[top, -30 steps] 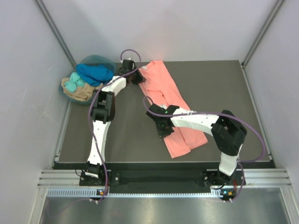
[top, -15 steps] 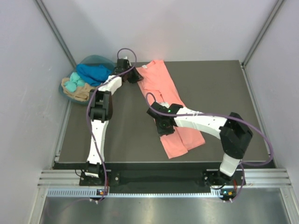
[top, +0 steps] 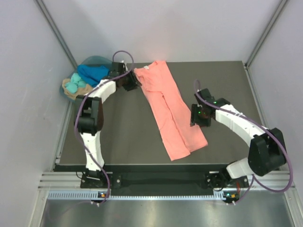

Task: Fold and stack the t-shirts
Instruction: Fold the tshirt

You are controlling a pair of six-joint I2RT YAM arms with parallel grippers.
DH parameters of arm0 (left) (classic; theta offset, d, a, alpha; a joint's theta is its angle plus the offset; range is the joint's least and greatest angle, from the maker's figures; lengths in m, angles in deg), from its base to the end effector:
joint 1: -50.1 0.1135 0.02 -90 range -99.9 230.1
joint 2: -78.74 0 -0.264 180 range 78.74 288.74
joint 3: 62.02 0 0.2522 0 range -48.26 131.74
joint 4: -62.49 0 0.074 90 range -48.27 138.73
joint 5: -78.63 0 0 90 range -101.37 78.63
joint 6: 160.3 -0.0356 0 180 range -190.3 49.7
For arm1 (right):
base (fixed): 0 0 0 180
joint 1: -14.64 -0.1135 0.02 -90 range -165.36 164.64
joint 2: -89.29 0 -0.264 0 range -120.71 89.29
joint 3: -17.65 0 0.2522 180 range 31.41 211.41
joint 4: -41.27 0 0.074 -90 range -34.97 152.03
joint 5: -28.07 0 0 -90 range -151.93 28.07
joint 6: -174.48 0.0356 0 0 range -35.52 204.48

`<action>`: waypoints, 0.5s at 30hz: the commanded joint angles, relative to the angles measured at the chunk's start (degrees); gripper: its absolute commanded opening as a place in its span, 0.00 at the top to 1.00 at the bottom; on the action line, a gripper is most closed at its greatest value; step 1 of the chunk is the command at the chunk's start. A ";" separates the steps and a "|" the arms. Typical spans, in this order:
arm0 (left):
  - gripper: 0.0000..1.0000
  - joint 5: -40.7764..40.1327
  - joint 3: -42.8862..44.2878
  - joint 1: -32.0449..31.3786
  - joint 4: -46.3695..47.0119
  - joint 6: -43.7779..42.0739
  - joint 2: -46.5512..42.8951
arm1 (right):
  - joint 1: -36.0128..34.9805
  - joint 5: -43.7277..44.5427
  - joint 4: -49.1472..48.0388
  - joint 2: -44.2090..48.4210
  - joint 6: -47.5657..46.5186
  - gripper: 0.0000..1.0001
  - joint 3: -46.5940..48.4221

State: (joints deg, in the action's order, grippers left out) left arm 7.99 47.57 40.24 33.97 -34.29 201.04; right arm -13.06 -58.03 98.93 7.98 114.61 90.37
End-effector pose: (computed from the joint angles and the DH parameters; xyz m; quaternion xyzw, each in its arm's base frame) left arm 0.4788 -0.0952 0.2103 -0.1355 0.8903 -0.2996 0.3151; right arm 0.2434 0.1250 0.2366 0.0277 0.9777 0.0703 0.1961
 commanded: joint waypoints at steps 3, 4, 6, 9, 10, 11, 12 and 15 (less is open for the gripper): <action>0.57 -1.07 -14.43 -3.57 1.66 2.13 -7.51 | 9.75 -7.85 -2.24 -2.17 -8.07 0.43 -2.88; 0.57 -1.77 -17.06 -5.75 1.67 2.74 -7.86 | 11.60 -8.64 -2.41 -2.70 -8.24 0.43 -3.67; 0.57 -1.34 -18.83 -6.39 1.32 3.10 -7.95 | 13.19 -9.61 -2.59 -2.62 -8.16 0.43 -4.81; 0.57 -2.91 -20.59 -8.67 -0.09 3.89 -7.87 | 15.13 -9.79 -2.07 -2.35 -8.51 0.44 -6.57; 0.57 -3.18 -20.68 -9.46 -0.35 3.98 -7.78 | 15.31 -10.05 -2.15 -2.27 -9.20 0.45 -7.10; 0.57 -3.53 -20.51 -9.64 -0.79 3.98 -7.69 | 15.66 -10.40 -2.41 -2.09 -9.21 0.46 -7.80; 0.57 -4.32 -20.34 -9.82 -1.58 4.24 -7.43 | 16.27 -10.14 -2.76 -2.00 -9.30 0.48 -9.02; 0.57 -5.55 -19.63 -10.34 -1.85 4.86 -7.43 | 17.16 -10.06 -3.47 -1.65 -9.48 0.51 -11.32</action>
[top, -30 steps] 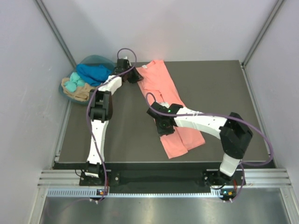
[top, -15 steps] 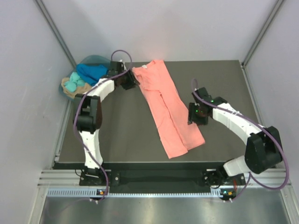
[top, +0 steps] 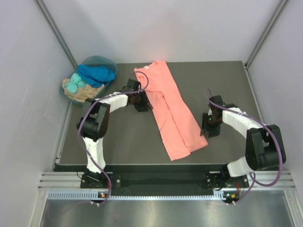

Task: Fold and stack the t-shirts
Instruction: Fold the tshirt

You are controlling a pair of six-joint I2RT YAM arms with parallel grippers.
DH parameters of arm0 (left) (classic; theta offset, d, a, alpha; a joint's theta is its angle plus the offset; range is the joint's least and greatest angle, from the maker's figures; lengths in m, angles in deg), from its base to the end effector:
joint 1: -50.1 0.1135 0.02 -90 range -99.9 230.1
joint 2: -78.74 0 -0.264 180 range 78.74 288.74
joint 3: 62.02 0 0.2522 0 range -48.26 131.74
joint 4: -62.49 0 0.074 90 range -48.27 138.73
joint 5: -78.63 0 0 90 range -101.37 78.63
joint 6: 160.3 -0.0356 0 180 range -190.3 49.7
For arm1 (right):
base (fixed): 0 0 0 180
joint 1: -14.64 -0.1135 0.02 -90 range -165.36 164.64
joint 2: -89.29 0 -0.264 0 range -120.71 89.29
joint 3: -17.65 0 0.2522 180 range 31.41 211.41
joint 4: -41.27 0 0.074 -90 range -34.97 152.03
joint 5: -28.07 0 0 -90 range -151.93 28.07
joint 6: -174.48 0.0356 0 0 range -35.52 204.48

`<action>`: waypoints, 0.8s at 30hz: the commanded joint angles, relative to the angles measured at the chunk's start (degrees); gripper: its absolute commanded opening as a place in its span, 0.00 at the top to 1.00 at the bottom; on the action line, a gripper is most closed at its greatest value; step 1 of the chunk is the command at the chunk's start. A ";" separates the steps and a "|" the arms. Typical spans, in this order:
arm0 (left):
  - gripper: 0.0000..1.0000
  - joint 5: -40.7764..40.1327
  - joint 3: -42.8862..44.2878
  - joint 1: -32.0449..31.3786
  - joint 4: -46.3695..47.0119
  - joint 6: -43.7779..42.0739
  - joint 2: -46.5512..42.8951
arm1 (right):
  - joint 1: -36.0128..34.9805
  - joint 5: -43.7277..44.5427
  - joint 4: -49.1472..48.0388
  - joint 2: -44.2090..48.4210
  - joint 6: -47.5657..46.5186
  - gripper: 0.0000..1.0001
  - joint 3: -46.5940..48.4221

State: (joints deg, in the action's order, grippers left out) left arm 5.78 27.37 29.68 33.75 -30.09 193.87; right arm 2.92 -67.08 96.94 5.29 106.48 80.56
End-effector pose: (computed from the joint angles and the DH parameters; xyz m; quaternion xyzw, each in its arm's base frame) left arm 0.3919 -0.1571 0.1551 -0.1170 0.9355 -0.2748 0.1887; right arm 0.2469 0.0545 0.1788 0.0837 0.9888 0.0761 0.0973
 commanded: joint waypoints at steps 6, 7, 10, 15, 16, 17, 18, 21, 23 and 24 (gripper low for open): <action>0.57 -5.81 3.11 -0.58 -3.47 1.19 1.67 | 1.18 -0.04 -1.83 0.77 -0.38 0.60 -3.53; 0.57 -5.63 3.64 -0.67 -3.39 1.45 2.02 | 1.18 0.14 -1.92 0.60 0.06 0.61 -3.79; 0.58 -5.54 5.30 -0.84 -3.56 1.72 3.78 | 1.18 0.05 -2.18 0.16 0.67 0.73 -4.67; 0.58 -12.39 10.75 -0.67 -6.98 1.10 7.21 | 0.74 -1.53 -2.80 1.65 1.64 0.99 -6.60; 0.58 -12.92 12.94 -0.58 -7.42 1.10 8.00 | 0.57 -2.05 -2.97 2.00 2.25 1.00 -6.87; 0.59 -13.45 13.91 -0.41 -8.13 1.19 9.40 | 0.22 -2.15 -3.24 2.35 2.52 1.00 -7.57; 0.59 -13.28 15.75 -0.14 -8.57 1.36 10.19 | 0.21 -2.23 -3.24 3.05 2.78 1.00 -7.83; 0.70 -14.42 18.75 -0.05 -11.02 1.89 12.92 | -0.05 -2.15 -3.15 3.85 3.58 1.00 -8.28; 0.74 -15.21 19.37 -0.05 -12.08 2.16 14.06 | -0.31 -2.06 -2.98 4.03 3.84 1.00 -8.36; 0.81 -15.91 19.37 -0.05 -12.17 2.16 14.33 | -0.31 -1.97 -2.80 4.29 4.10 1.00 -8.45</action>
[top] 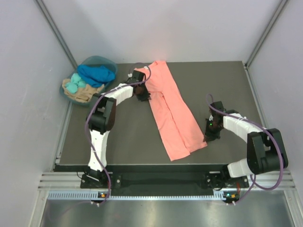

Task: Fold and stack the t-shirts
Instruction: Fold the tshirt

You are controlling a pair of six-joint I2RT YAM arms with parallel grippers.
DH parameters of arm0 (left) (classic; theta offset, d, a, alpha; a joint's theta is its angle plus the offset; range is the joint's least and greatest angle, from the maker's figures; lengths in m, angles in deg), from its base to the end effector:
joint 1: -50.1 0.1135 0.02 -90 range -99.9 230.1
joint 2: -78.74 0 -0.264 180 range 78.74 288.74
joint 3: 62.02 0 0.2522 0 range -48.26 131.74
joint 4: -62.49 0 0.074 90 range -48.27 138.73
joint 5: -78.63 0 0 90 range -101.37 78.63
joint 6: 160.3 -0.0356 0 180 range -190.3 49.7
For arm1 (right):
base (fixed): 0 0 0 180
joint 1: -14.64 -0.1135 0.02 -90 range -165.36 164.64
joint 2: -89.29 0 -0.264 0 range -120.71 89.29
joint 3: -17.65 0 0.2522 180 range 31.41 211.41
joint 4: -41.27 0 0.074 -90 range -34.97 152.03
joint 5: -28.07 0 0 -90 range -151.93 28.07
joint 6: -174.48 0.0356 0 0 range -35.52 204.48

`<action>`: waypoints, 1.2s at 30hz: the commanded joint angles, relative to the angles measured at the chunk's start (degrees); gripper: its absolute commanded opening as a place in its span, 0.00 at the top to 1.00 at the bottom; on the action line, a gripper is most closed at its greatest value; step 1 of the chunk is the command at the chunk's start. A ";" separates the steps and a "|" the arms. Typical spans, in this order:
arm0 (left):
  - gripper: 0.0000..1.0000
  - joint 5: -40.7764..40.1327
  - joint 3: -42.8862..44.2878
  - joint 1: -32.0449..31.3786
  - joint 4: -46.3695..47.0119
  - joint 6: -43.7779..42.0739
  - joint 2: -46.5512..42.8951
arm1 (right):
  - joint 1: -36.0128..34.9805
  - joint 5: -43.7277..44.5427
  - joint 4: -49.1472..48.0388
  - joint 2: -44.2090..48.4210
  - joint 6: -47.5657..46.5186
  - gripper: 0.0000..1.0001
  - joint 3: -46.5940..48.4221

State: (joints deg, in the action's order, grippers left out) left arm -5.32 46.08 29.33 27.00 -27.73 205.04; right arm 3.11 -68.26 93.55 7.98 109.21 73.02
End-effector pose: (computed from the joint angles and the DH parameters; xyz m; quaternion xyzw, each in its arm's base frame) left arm 0.4481 -0.1740 0.1593 -0.1633 0.9349 -0.2060 0.2385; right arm 0.2238 0.0497 0.1571 0.1085 0.9873 0.0841 0.0803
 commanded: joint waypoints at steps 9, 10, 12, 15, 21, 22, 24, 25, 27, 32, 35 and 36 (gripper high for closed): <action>1.00 -7.36 1.36 2.05 -6.30 -1.96 3.60 | -5.07 -4.40 -2.83 2.83 4.97 1.00 -3.55; 1.00 -7.62 1.45 2.23 -6.65 -2.31 3.52 | -5.86 -3.87 -2.93 2.92 6.28 1.00 -3.55; 1.00 -8.24 1.89 2.93 -7.62 -2.66 3.08 | -8.06 -3.87 -3.45 3.18 7.26 1.00 -3.37; 1.00 -8.59 3.12 3.81 -8.76 -4.59 2.81 | -11.31 -4.13 -4.15 3.10 10.15 1.00 -2.85; 1.00 -6.75 6.11 5.39 -11.04 -8.37 3.51 | -16.68 -2.99 -5.47 2.83 14.72 1.00 -2.32; 1.00 -6.83 6.29 5.48 -11.31 -8.72 3.17 | -17.21 -2.64 -5.82 2.83 15.34 1.00 -2.40; 0.90 -7.36 6.03 5.74 -12.88 -9.43 2.38 | -19.14 -2.64 -7.49 3.01 17.62 1.00 -3.11; 0.82 -7.36 5.85 5.75 -13.50 -9.87 1.15 | -20.45 -2.64 -8.80 3.01 18.33 1.00 -3.80; 0.70 -7.27 4.45 5.75 -14.91 -10.83 -0.69 | -21.43 -2.64 -9.87 2.66 19.73 1.00 -4.51; 0.52 -7.01 -6.32 5.05 -15.88 -12.16 -11.85 | -22.48 -1.06 -10.31 2.92 20.09 0.98 -5.92; 0.51 -3.50 -17.90 2.86 -13.26 -11.11 -20.46 | -22.48 -0.79 -10.75 4.14 20.53 0.98 -6.45; 0.51 -2.36 -21.10 1.89 -12.03 -11.19 -22.66 | -22.66 -0.88 -11.01 4.41 20.53 0.98 -6.62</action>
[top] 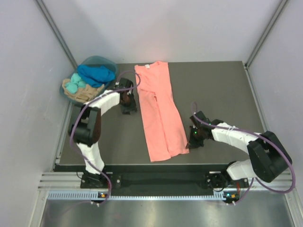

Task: Fold and stack the t-shirts
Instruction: Fold the tshirt

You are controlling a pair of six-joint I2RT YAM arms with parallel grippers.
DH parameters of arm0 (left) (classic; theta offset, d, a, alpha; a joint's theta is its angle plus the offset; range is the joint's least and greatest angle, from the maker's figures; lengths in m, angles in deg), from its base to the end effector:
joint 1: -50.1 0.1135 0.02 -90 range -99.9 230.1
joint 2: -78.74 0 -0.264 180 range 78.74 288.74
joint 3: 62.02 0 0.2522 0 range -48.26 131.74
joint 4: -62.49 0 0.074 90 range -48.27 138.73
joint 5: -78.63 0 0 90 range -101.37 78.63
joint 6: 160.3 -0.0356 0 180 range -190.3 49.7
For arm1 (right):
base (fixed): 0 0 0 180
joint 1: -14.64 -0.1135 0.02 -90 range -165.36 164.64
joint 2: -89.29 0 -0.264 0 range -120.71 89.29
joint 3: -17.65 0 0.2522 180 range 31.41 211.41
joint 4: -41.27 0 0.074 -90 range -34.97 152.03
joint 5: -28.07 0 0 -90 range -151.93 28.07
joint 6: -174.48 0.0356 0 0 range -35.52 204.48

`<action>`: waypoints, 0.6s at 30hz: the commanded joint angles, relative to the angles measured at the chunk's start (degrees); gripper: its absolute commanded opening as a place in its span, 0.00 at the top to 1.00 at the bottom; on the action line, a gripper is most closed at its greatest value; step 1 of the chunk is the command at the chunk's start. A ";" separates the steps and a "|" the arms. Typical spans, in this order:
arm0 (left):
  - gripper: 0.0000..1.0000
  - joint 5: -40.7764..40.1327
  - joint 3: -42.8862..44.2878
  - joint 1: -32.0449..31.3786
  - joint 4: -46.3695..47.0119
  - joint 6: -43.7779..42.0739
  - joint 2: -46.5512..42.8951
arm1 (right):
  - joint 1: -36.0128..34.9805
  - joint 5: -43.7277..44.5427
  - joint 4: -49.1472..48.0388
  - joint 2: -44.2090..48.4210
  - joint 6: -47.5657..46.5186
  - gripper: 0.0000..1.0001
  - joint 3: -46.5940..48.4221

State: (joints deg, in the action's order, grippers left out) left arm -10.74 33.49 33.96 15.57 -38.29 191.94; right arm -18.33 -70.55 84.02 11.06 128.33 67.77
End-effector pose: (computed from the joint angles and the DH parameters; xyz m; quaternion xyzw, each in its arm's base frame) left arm 0.3949 -0.1147 0.1805 -0.1335 0.9664 -0.0945 0.1985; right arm 0.1854 0.1266 0.1500 0.0808 0.9801 0.1611 0.0839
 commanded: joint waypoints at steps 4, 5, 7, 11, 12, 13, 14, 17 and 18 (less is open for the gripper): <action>0.53 2.10 -19.77 -8.28 -0.93 1.73 -20.80 | -1.39 1.50 -1.92 2.21 1.23 0.97 -2.69; 0.55 2.88 -23.36 -10.03 -0.93 2.52 -22.66 | -1.39 1.50 -2.01 2.47 1.06 0.95 -2.87; 0.56 3.42 -26.46 -11.89 -0.58 5.60 -28.44 | -1.39 1.77 -2.10 2.65 0.62 0.92 -3.40; 0.56 5.71 -35.06 -16.54 1.00 12.45 -37.78 | -1.48 0.98 -2.36 3.09 -0.70 0.77 -3.84; 0.55 4.14 -36.22 -17.42 0.48 15.07 -41.37 | -1.48 0.89 -2.28 3.44 -1.22 0.74 -3.84; 0.55 3.51 -37.27 -18.13 0.21 16.40 -42.97 | -1.48 1.24 -1.67 3.62 -1.40 0.72 -3.75; 0.55 3.42 -39.28 -19.62 0.21 18.77 -44.55 | -1.48 1.41 -1.22 4.23 -1.93 0.69 -3.75; 0.53 3.94 -42.80 -22.95 0.91 21.94 -47.99 | -1.48 2.38 0.10 5.63 -2.19 0.66 -3.84; 0.53 5.25 -43.69 -23.58 1.43 23.78 -48.43 | -1.57 2.56 0.53 5.90 -2.28 0.65 -4.01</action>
State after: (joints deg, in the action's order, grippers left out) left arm -6.39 -7.38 12.57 15.22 -21.48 144.97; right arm -19.03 -70.51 81.53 15.10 127.59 65.08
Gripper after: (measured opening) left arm 0.470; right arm 0.342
